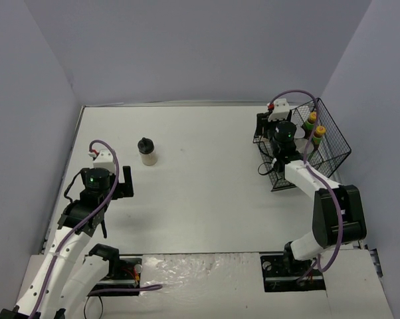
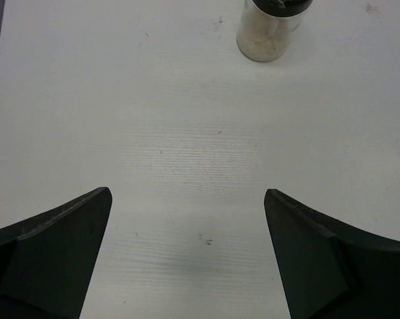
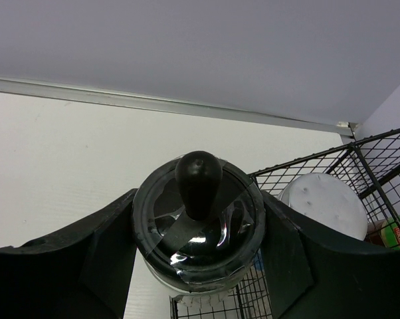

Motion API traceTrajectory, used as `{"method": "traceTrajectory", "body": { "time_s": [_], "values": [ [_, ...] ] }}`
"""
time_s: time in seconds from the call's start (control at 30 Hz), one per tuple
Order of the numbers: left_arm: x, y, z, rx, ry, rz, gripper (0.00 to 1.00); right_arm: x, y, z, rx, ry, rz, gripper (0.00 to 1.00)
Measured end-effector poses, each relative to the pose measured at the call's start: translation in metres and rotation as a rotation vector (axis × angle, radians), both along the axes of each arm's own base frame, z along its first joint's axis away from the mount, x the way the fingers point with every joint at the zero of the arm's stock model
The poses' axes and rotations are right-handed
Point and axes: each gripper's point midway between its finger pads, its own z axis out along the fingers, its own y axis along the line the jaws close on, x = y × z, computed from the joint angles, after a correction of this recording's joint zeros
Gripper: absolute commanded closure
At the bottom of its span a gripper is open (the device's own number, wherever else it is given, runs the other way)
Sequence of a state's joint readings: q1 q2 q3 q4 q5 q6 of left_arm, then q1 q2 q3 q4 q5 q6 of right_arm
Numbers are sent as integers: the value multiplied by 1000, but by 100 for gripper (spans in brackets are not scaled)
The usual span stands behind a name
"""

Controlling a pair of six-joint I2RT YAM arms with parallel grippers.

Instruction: Organize the condiment bottles

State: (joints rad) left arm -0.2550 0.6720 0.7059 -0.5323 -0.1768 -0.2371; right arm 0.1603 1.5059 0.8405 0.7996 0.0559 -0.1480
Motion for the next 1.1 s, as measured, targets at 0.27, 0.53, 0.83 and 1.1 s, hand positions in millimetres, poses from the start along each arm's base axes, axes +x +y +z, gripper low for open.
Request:
{"method": "traceTrajectory", "body": {
  "time_s": [0.27,0.53,0.83,1.1],
  "values": [
    [1,0,0,0,0,0,3,-1,-2,2,-26,-9,26,98],
    [1,0,0,-1,-3,0,3,-2,-14,-3,-43,16,25,96],
    [1,0,0,0,-1,0,3,0,-13,-17,-25,46,67,89],
    [1,0,0,0,0,0,3,-3,-15,-55,3,105,62,70]
  ]
}}
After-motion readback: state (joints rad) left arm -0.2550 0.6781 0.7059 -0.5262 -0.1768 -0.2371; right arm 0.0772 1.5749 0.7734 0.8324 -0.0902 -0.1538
